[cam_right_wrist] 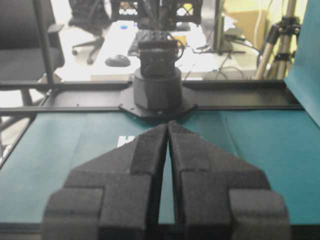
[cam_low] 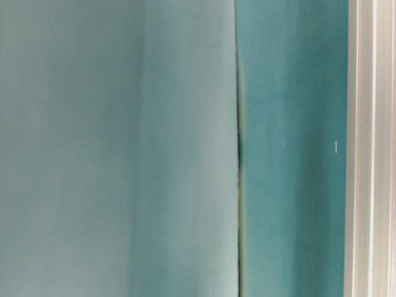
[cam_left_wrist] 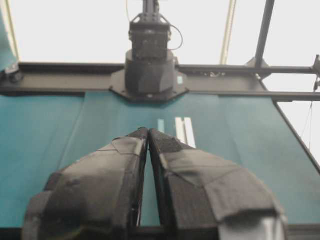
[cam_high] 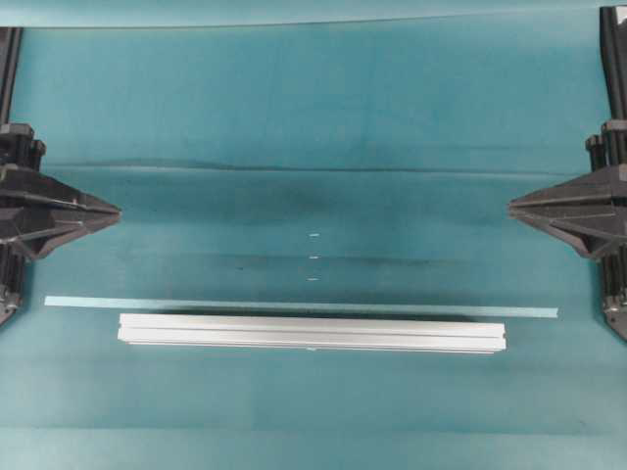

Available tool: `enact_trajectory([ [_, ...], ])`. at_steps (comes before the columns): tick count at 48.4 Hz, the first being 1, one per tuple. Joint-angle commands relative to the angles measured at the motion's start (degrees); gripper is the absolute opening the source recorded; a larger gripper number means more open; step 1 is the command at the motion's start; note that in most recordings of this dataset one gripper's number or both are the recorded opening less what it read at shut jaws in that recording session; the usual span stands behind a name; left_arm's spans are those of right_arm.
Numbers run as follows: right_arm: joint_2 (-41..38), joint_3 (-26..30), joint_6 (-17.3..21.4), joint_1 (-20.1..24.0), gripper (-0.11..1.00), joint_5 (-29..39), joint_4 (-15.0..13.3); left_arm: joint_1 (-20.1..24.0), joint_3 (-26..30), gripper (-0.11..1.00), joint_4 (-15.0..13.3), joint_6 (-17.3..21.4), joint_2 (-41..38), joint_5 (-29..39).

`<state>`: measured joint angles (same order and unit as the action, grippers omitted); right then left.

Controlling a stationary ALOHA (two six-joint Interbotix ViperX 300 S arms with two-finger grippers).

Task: Lift the metal rail with both hands and move it towards you.
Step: 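Move both grippers down over the two ends of the silver rail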

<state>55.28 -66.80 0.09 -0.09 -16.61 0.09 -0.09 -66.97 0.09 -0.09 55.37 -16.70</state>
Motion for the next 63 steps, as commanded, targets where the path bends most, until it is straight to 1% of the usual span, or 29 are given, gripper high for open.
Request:
enact_trajectory([
  [1,-0.62,1.14,0.88,-0.09,0.14,0.44,1.23,0.53,2.37,0.14,0.62,-1.93,-0.79,2.2],
  [3,-0.62,1.67,1.14,-0.09,0.14,2.55,3.25,0.79,3.08,0.13,0.62,-2.72,-0.88,4.22],
  [6,-0.7,3.25,2.11,-0.44,0.08,8.79,5.71,0.88,4.31,0.03,0.88,-3.6,-0.88,7.91],
  [7,-0.79,3.87,2.46,-0.62,0.06,11.25,5.98,0.88,4.83,0.0,0.88,-3.78,-0.88,9.23],
  [11,-0.88,6.94,3.6,-0.7,0.02,22.59,5.89,0.7,6.86,-0.05,0.88,-3.87,-0.88,15.29],
  [18,-2.37,12.66,5.36,-2.02,0.01,38.58,5.89,0.97,11.87,-0.05,0.88,-4.04,-1.85,28.56],
  [25,-5.98,17.14,5.63,-2.64,0.01,48.43,5.89,0.62,16.52,-0.05,0.88,-3.87,-4.92,39.73],
  [36,-14.85,23.12,5.54,-1.76,0.01,59.5,5.89,-0.79,22.94,-0.05,0.97,-3.78,-11.07,47.2],
  [41,-18.9,25.22,5.54,-0.88,0.01,63.19,5.98,-1.49,25.31,-0.05,0.97,-3.87,-14.33,51.42],
  [43,-20.48,25.93,5.54,-0.44,0.01,64.34,5.89,-1.41,26.46,-0.05,0.97,-4.04,-16.08,53.61],
  [52,-26.98,29.62,5.63,1.41,0.01,68.82,5.98,-2.2,30.59,-0.06,0.97,-4.39,-23.2,59.15],
  [57,-29.79,31.73,5.63,2.02,0.01,70.93,5.89,-2.29,33.22,-0.06,0.97,-5.45,-27.16,62.49],
  [63,-33.13,33.93,5.71,2.29,0.01,73.74,5.89,-2.9,36.74,-0.06,0.97,-7.03,-31.9,68.47],
])
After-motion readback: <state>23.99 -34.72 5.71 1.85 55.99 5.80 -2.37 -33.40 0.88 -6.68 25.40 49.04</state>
